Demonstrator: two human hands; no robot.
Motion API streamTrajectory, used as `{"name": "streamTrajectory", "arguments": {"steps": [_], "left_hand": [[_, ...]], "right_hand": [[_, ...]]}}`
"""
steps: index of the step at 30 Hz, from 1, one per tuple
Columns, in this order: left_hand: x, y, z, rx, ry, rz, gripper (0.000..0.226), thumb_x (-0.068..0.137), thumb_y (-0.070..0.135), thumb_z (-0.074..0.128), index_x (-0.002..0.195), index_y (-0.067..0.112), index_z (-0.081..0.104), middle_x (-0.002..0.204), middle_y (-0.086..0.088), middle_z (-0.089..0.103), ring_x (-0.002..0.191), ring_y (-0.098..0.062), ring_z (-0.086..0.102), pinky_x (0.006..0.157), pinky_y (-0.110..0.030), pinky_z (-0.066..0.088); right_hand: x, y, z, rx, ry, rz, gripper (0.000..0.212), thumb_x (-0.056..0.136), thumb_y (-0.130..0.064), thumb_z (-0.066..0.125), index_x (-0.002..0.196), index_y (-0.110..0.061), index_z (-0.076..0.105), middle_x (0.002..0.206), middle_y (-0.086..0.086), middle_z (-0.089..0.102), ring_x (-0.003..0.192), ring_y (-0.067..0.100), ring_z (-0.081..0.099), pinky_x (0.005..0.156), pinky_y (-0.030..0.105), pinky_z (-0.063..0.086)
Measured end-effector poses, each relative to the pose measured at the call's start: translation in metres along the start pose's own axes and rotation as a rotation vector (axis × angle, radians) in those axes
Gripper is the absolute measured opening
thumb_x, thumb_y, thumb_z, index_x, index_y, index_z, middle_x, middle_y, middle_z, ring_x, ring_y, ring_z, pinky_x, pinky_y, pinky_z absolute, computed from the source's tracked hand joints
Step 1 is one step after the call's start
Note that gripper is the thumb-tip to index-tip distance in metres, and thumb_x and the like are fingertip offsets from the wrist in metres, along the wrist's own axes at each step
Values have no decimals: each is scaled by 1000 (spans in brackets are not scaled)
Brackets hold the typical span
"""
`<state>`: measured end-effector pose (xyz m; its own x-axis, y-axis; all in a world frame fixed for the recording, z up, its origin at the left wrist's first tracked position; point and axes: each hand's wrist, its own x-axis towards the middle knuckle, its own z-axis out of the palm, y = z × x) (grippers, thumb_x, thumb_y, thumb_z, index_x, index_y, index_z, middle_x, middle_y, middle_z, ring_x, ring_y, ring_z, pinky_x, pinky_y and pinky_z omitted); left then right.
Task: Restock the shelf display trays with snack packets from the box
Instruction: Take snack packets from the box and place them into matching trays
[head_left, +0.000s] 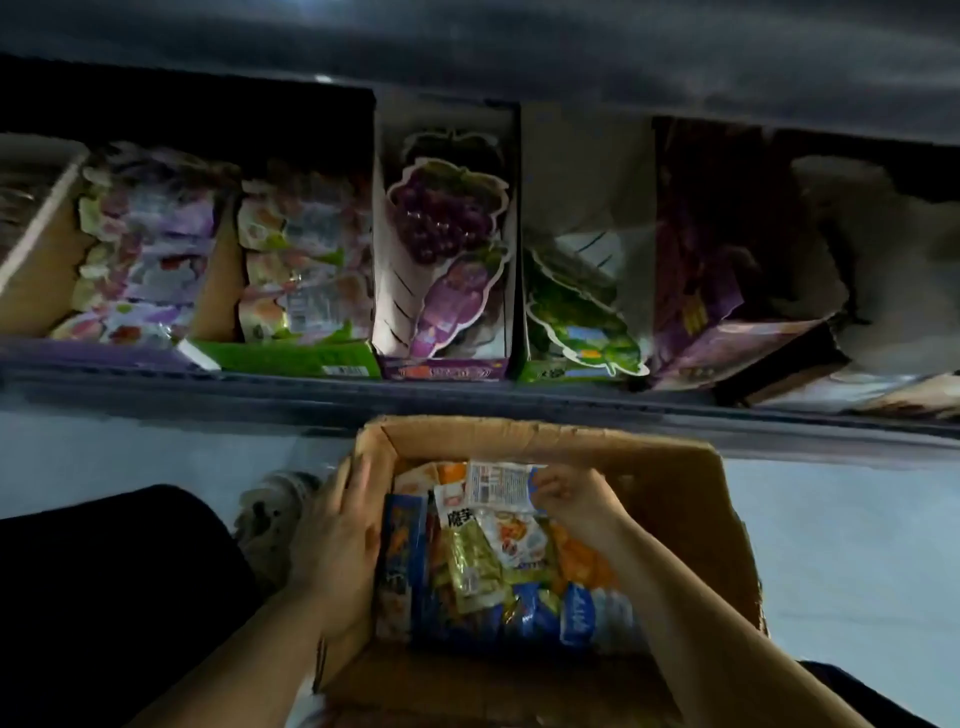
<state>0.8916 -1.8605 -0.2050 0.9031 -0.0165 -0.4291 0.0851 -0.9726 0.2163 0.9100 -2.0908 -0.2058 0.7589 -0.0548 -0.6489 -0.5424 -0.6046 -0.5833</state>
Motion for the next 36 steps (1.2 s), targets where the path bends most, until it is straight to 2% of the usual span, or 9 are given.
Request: {"name": "streamTrajectory", "arguments": {"steps": [4,7,12,16,19,23,26,31,36], "left_hand": [[3,-4,11,-68,23,-4,69,95,20,39,144,17,-9,155,-8,2,138,-25,21,105,-33,31],[4,-6,12,-109,26,17,71,95,21,41,135,23,-17,155,-7,-1,139,-24,20,105,-34,34],[6,-12,13,-129,17,42,75,94,23,43,134,24,-19,155,-4,-6,141,-22,11,111,-31,22],[6,-19,14,-192,25,94,77,91,19,48,129,26,-19,155,-2,-2,142,-18,7,109,-23,10],[4,-21,17,-336,19,21,83,89,11,53,140,20,-11,154,-3,11,139,-20,21,106,-22,17],[-5,-29,18,-459,-89,-119,73,91,13,49,146,24,2,141,-14,40,116,-32,51,93,-38,42],[-6,-34,17,-409,-153,-114,65,93,16,45,146,21,7,135,-15,47,112,-32,54,89,-33,43],[-5,-36,16,-347,-169,-79,61,95,17,41,146,17,8,131,-14,50,110,-30,55,87,-32,43],[-9,-35,16,-295,-74,-34,66,95,18,39,142,28,-7,126,-12,54,93,-26,62,73,-30,46]], "right_hand": [[17,32,28,64,-44,155,37,85,-10,61,122,-5,55,121,11,61,107,23,59,87,28,46],[23,34,56,2,-153,137,43,86,-15,61,128,-10,50,127,5,57,111,18,57,89,26,47],[34,15,104,131,-186,208,53,87,-22,60,136,-18,41,140,2,45,120,18,50,85,20,41],[36,14,126,188,-188,215,66,85,-21,63,142,-19,30,146,4,34,131,22,38,102,26,37],[38,10,134,221,-257,239,65,85,-16,62,141,-15,29,141,4,42,129,21,40,96,20,36],[39,2,154,379,-263,293,55,80,-7,66,129,-9,41,128,9,55,116,24,52,97,33,44],[41,-3,168,430,-294,326,51,79,-6,66,127,-7,47,123,9,57,116,26,53,96,31,42],[44,-12,194,347,-309,289,66,85,-14,62,141,-12,29,137,9,44,126,25,43,99,26,35],[45,-10,190,228,-208,299,40,88,-17,52,128,-16,46,129,10,53,117,26,49,104,35,37]]}}
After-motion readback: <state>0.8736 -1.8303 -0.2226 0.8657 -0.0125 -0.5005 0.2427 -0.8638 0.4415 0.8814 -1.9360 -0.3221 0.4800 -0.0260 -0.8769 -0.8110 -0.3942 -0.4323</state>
